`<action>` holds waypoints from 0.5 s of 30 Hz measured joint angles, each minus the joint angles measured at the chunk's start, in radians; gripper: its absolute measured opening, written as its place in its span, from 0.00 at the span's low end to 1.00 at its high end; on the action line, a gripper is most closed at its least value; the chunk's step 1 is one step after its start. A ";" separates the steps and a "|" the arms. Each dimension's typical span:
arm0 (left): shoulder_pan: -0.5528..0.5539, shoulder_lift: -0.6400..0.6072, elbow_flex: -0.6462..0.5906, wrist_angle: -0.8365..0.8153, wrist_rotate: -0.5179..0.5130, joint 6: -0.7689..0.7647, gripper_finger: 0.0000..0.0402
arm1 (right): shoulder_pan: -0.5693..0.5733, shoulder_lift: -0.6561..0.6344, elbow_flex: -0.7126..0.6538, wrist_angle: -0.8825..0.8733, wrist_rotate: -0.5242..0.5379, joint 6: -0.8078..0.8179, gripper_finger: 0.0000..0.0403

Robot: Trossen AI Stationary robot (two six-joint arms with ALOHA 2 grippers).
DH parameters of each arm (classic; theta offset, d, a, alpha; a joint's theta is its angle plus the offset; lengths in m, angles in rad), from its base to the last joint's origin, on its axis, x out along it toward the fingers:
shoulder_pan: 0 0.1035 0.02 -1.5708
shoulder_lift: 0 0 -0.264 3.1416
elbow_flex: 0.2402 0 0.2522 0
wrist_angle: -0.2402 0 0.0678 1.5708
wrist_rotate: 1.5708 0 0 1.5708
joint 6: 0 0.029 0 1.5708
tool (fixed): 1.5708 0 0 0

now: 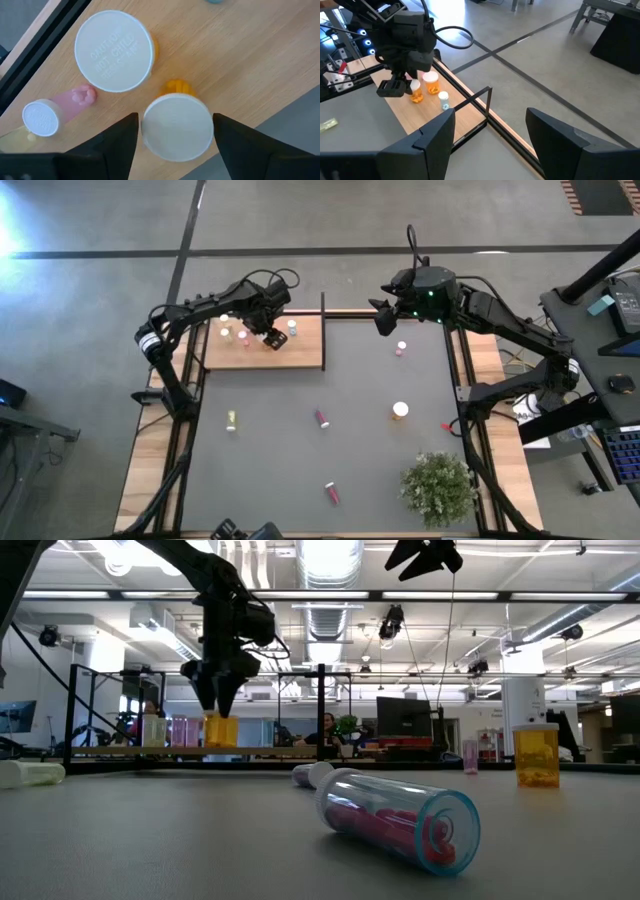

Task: Pick and place medicine bottles onto shelf by color
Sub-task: Put the left orange pill bottle on the shelf aligned with the other orange pill bottles, then put the top blue pill bottle on the shelf aligned with the other blue pill bottles

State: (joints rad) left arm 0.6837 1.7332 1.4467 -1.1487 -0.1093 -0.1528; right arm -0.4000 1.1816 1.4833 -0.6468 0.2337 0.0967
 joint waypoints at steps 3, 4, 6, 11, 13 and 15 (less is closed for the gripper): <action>0.002 -0.003 0.000 0.014 0.002 -0.001 0.61 | 0.000 0.000 0.000 0.000 0.000 0.000 0.58; 0.002 -0.008 0.000 0.017 0.002 -0.001 0.62 | 0.000 0.000 0.000 0.000 0.000 0.000 0.58; 0.002 -0.019 0.010 0.009 0.002 -0.001 0.62 | 0.000 0.000 0.000 0.000 0.000 0.000 0.58; 0.009 -0.073 0.055 0.016 -0.002 0.000 0.63 | 0.000 0.000 0.000 0.000 0.000 0.000 0.58; 0.009 -0.111 0.071 0.015 -0.007 -0.001 0.63 | 0.000 0.000 0.000 0.000 0.000 0.000 0.58; 0.009 -0.155 0.081 0.017 -0.008 -0.003 0.63 | 0.000 0.000 0.000 0.000 0.000 0.000 0.58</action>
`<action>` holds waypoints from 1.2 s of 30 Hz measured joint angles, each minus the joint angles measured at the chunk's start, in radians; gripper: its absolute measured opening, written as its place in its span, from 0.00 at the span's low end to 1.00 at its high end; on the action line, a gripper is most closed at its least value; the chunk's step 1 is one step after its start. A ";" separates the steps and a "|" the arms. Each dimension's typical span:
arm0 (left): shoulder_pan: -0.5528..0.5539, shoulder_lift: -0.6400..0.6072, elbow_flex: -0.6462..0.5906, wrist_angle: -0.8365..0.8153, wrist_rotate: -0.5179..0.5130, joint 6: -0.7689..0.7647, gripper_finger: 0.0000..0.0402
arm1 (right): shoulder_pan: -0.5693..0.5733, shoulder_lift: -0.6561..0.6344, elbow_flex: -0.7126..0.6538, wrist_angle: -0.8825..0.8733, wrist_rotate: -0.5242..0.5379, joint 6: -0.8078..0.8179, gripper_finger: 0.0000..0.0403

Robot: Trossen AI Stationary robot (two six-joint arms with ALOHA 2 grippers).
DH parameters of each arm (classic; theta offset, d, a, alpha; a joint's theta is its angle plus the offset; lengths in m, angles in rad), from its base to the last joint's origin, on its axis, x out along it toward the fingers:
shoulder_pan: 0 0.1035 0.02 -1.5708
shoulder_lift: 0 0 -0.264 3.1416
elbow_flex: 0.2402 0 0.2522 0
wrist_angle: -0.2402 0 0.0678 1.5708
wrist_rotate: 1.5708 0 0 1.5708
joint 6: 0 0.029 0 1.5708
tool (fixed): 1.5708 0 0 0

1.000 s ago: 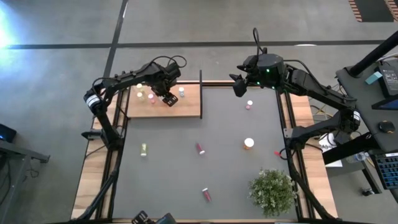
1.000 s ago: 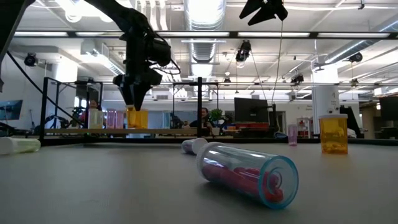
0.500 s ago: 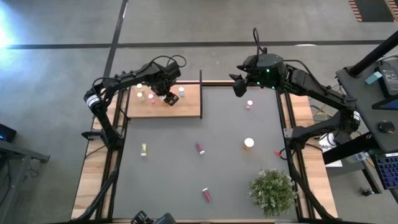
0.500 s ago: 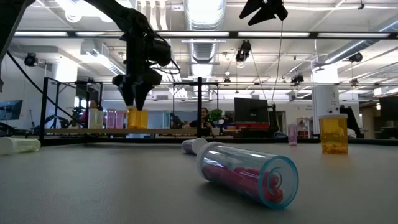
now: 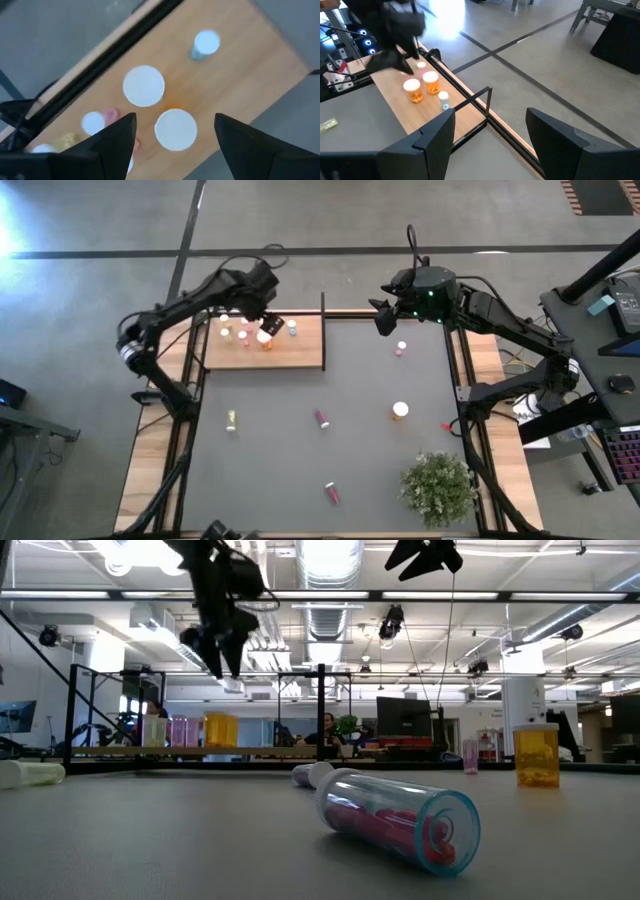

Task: Pick and place medicine bottles onto shelf by color
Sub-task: Put the top blue pill bottle on the shelf aligned with the other blue pill bottles

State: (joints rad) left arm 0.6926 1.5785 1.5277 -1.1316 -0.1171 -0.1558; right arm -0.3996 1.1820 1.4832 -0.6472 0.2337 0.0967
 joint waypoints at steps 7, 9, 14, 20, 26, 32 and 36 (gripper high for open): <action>-0.071 -0.142 0.003 -0.002 0.004 -0.021 0.63 | 0.000 0.000 0.000 0.000 0.000 0.000 0.58; -0.112 -0.176 -0.001 -0.013 0.006 -0.022 0.63 | 0.000 0.000 0.000 0.000 0.000 0.000 0.58; -0.215 -0.279 -0.055 -0.054 0.008 -0.053 0.63 | 0.000 0.000 0.000 0.000 0.000 0.000 0.58; -0.327 -0.397 -0.199 -0.065 0.009 -0.296 0.63 | 0.000 0.000 0.000 0.000 0.000 0.000 0.58; -0.452 -0.459 -0.325 -0.041 0.009 -0.585 0.63 | 0.000 0.000 0.000 0.000 0.000 0.000 0.58; -0.598 -0.418 -0.383 0.171 0.009 -0.801 0.63 | 0.000 0.000 0.000 0.000 0.000 0.000 0.58; -0.660 -0.330 -0.367 0.266 0.009 -0.806 0.63 | 0.000 0.000 0.000 0.000 0.000 0.000 0.58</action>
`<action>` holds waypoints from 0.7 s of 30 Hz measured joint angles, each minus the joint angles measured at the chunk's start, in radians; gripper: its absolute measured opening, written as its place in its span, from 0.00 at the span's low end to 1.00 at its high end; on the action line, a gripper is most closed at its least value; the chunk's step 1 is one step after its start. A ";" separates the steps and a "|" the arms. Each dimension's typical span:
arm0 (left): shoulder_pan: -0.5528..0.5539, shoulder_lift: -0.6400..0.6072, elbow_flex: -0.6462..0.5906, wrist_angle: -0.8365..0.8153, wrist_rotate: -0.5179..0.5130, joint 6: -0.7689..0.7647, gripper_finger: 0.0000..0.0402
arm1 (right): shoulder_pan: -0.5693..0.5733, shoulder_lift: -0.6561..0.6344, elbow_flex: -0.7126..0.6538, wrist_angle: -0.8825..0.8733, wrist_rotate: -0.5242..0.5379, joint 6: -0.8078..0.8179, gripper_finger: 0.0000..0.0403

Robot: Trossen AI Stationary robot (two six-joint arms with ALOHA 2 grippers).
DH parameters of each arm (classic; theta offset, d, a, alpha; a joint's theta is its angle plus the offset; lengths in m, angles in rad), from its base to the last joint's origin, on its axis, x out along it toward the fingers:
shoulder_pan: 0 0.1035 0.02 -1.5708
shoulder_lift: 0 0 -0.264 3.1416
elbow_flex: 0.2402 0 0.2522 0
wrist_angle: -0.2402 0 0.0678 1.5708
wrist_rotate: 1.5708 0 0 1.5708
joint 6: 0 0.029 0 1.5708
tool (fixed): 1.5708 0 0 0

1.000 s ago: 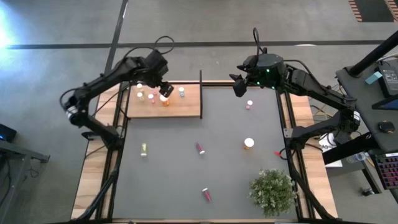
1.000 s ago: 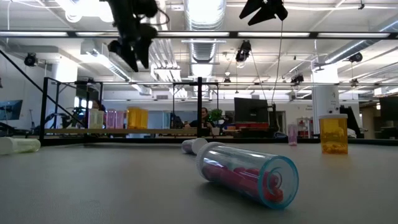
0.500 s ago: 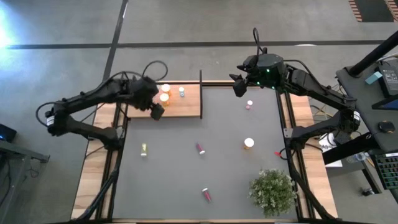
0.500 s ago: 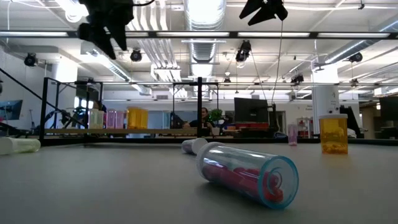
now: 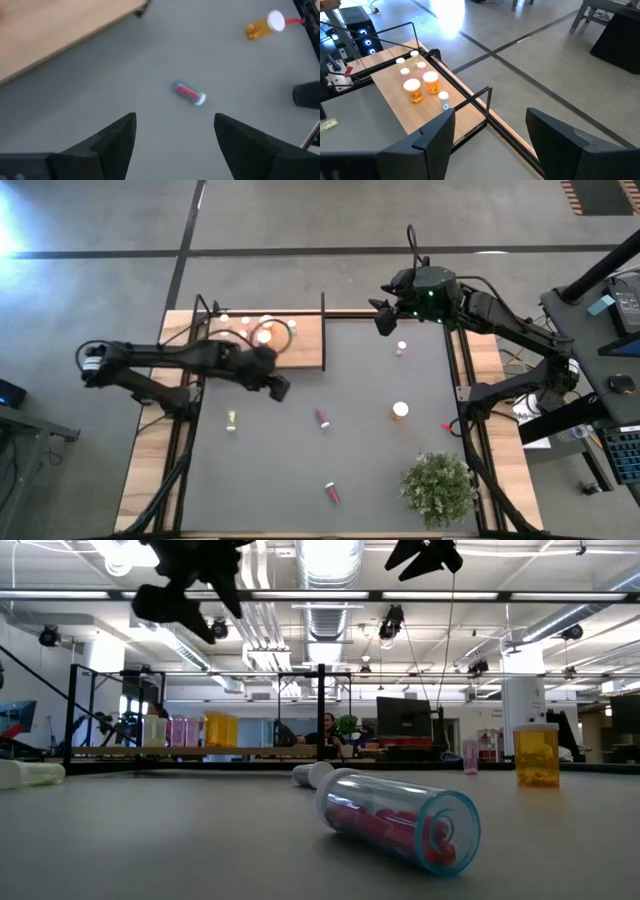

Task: Pick and place medicine bottles onto shelf by color
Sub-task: Put the top blue pill bottle on the shelf aligned with the other blue pill bottles

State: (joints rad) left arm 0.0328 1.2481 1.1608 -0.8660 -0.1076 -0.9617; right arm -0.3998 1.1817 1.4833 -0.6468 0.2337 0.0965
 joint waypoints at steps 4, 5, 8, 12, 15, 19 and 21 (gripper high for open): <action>-0.034 0.100 0.038 0.051 0.001 0.104 0.63 | 0.000 0.000 0.000 0.000 0.000 0.000 0.58; -0.041 0.124 0.046 0.070 0.004 0.143 0.63 | 0.000 0.000 0.000 0.000 0.000 0.000 0.58; -0.055 0.188 0.058 0.139 0.012 0.288 0.63 | 0.000 0.000 0.000 0.000 0.000 0.000 0.58; -0.056 0.261 0.076 0.243 0.029 0.534 0.63 | 0.000 0.000 0.000 0.000 0.000 0.000 0.58; -0.055 0.303 0.084 0.323 0.031 0.787 0.63 | 0.000 0.000 0.000 0.000 0.000 0.000 0.58; -0.055 0.346 0.080 0.422 0.046 1.185 0.63 | 0.000 0.000 0.000 0.000 0.000 0.000 0.58; -0.056 0.368 0.080 0.442 0.053 1.320 0.63 | 0.000 0.000 0.000 0.000 0.000 0.000 0.58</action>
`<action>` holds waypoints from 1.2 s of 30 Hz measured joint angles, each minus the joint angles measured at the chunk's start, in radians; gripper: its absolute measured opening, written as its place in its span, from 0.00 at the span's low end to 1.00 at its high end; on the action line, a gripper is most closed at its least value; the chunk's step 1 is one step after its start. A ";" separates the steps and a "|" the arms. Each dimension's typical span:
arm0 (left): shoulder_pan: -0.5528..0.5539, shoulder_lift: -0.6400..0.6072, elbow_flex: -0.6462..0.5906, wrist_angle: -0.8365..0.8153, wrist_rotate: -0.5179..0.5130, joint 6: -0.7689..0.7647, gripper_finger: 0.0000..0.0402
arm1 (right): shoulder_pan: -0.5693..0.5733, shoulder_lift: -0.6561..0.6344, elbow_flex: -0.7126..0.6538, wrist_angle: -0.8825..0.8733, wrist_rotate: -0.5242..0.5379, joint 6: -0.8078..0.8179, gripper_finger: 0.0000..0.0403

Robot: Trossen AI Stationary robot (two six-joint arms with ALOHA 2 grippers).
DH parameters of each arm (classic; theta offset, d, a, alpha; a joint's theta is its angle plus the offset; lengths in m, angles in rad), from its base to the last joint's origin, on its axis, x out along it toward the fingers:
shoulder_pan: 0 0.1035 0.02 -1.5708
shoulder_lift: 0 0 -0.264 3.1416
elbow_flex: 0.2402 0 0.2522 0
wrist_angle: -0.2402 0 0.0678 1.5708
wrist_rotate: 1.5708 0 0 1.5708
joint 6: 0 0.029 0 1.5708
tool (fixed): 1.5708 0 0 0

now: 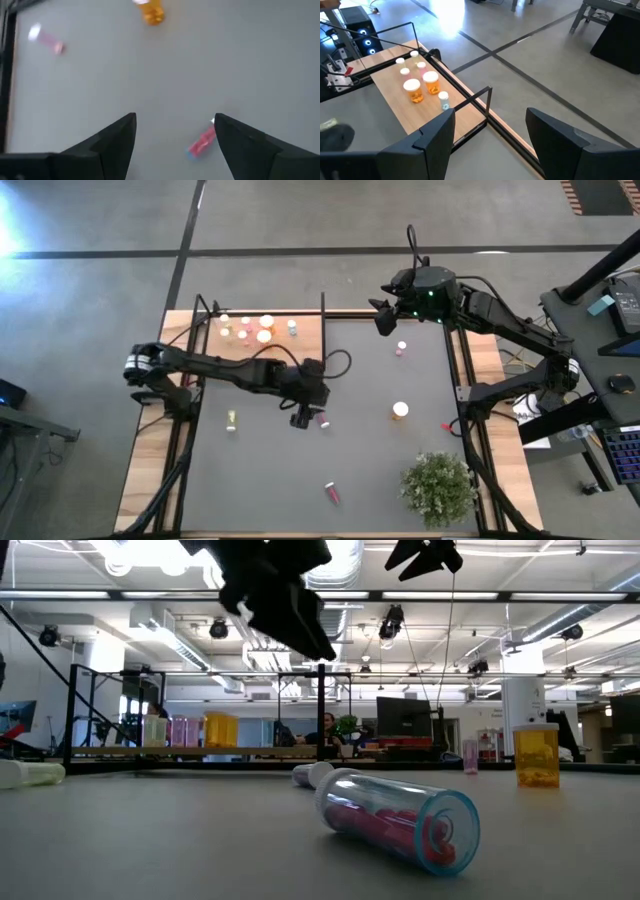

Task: Pick and place medicine bottles onto shelf by color
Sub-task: Put the top blue pill bottle on the shelf aligned with the other blue pill bottles

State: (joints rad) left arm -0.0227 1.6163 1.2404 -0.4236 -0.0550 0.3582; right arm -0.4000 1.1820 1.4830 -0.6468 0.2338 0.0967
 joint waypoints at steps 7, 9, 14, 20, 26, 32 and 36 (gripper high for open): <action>-0.023 0.076 -0.006 -0.011 0.091 0.262 0.63 | 0.000 0.000 0.000 0.000 0.000 0.000 0.58; -0.031 0.101 -0.006 -0.010 0.099 0.335 0.63 | 0.000 0.000 0.000 0.000 0.000 0.000 0.58; -0.035 0.169 -0.006 -0.002 0.097 0.509 0.63 | 0.000 0.000 0.000 0.000 0.000 0.000 0.58; -0.036 0.267 -0.002 -0.004 0.029 0.591 0.63 | 0.000 0.000 0.000 0.000 0.000 0.000 0.58; -0.036 0.303 0.009 -0.003 -0.037 0.590 0.62 | 0.000 0.000 0.000 0.000 0.000 0.000 0.58; -0.009 0.302 -0.001 -0.013 -0.036 0.566 0.57 | 0.000 0.000 0.000 0.000 0.000 0.000 0.58; -0.005 0.302 -0.004 -0.016 -0.036 0.565 0.51 | 0.000 0.000 0.000 0.000 0.000 0.000 0.58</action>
State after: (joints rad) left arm -0.0277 1.9179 1.2366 -0.4399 -0.0909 0.9237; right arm -0.3996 1.1819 1.4831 -0.6468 0.2338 0.0967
